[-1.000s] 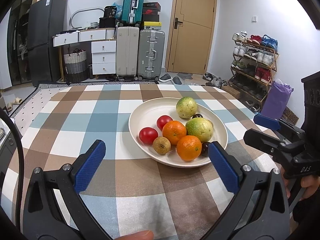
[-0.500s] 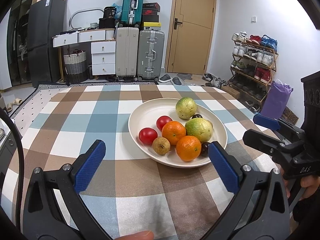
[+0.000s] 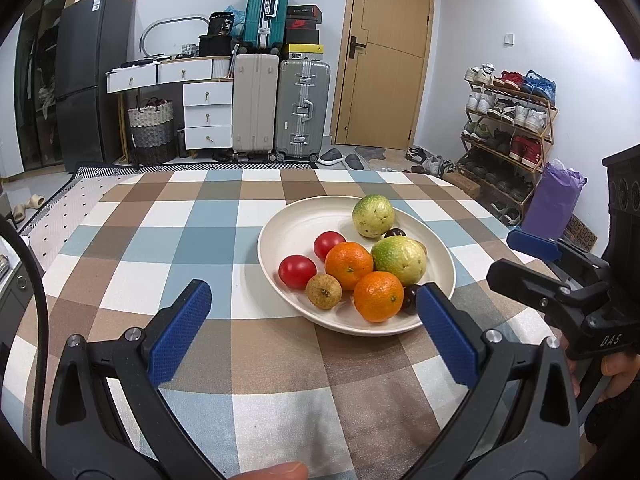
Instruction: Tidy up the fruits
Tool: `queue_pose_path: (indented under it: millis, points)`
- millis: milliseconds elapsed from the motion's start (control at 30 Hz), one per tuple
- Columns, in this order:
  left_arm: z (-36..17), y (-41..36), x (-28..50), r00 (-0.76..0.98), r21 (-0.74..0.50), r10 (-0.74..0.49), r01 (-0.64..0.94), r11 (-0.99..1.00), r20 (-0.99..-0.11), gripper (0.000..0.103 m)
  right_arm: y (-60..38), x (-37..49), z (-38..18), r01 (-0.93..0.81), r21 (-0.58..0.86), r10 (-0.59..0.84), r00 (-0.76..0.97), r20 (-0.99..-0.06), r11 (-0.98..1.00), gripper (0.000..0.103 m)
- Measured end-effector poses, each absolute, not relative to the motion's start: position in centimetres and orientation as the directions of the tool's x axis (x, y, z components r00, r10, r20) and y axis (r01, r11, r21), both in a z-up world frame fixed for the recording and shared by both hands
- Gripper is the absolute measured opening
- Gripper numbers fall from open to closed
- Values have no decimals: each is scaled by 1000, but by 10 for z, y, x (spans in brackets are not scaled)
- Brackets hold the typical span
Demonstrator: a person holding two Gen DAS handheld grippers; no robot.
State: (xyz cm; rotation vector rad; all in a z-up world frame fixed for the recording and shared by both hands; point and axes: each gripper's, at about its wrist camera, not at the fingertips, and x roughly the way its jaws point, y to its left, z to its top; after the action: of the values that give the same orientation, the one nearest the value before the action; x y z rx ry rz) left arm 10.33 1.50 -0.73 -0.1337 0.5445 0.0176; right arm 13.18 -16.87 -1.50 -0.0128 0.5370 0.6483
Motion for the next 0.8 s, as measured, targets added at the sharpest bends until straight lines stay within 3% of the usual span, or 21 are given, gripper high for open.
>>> queue_pose_path:
  millis: [800]
  points:
    - [-5, 13, 103, 860, -120, -22, -46, 992, -510, 102, -168, 131, -15, -579, 150, 571, 666, -480, 801, 103]
